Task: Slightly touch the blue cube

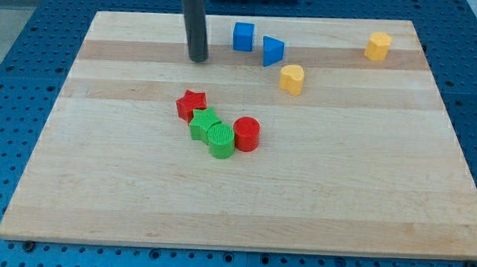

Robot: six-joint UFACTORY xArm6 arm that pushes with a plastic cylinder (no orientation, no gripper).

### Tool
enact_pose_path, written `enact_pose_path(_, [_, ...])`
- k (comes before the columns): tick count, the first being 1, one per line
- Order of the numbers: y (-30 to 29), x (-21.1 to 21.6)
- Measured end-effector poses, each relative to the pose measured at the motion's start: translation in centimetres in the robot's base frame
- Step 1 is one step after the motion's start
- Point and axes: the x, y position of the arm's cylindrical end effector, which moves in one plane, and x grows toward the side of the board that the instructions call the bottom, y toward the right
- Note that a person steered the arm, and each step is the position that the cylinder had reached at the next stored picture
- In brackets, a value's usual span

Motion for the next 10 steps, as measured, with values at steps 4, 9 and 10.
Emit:
enact_pose_path(4, [2.3,-11.1])
enact_pose_path(9, [15.4,-7.0])
enact_pose_path(10, [17.4,-6.8])
